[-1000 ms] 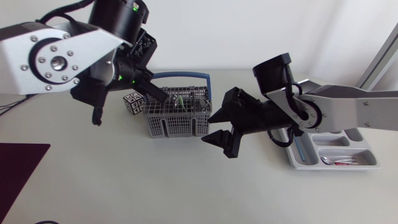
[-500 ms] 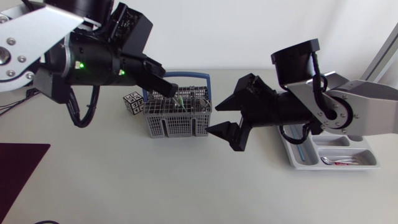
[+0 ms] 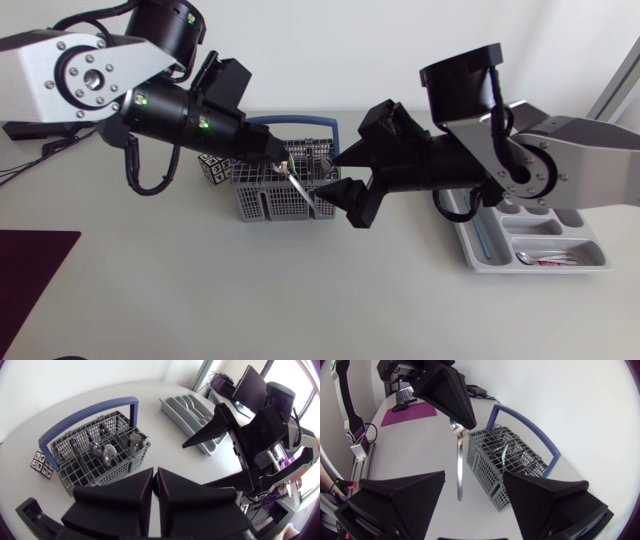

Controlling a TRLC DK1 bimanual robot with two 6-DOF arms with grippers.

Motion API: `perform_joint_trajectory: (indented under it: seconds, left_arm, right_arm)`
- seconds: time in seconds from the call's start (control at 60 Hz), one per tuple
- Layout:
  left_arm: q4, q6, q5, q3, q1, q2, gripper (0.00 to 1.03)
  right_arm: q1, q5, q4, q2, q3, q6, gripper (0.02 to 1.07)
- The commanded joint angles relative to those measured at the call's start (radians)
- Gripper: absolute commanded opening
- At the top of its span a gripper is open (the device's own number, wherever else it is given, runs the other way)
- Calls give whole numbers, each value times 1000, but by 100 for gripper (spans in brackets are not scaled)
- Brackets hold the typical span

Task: Transfer all utensils from the basket to the drawer tray.

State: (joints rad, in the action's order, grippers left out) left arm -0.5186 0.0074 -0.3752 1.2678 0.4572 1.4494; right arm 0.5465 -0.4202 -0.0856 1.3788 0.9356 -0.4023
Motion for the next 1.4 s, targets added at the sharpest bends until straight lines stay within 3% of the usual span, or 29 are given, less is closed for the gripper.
perform_joint_trajectory:
  seconds: [0.0,0.3,0.417,0.517,0.733,0.85,1.133,1.25,1.383]
  left_arm:
    - [-20,-30,-50,51,-11,34,4]
    - [-38,-41,-88,74,-11,55,4]
    - [-38,-44,-93,77,-11,57,4]
    - [-38,-47,-96,79,-11,57,4]
    - [-38,-49,-97,79,-11,58,4]
    - [-38,-49,-99,79,-11,57,4]
    - [-38,-57,-103,79,-12,49,7]
    - [-38,-58,-114,85,-15,43,22]
    - [-38,-66,-116,127,-23,28,54]
  right_arm:
    - [18,15,6,39,39,31,77]
    - [67,41,6,117,111,39,53]
    - [82,54,6,132,124,46,52]
    - [90,55,3,138,135,49,45]
    - [95,54,-31,166,160,54,16]
    - [95,47,-32,169,155,53,8]
    - [109,47,-54,183,144,51,8]
    - [109,46,-59,183,134,43,8]
    - [99,24,-69,183,118,33,8]
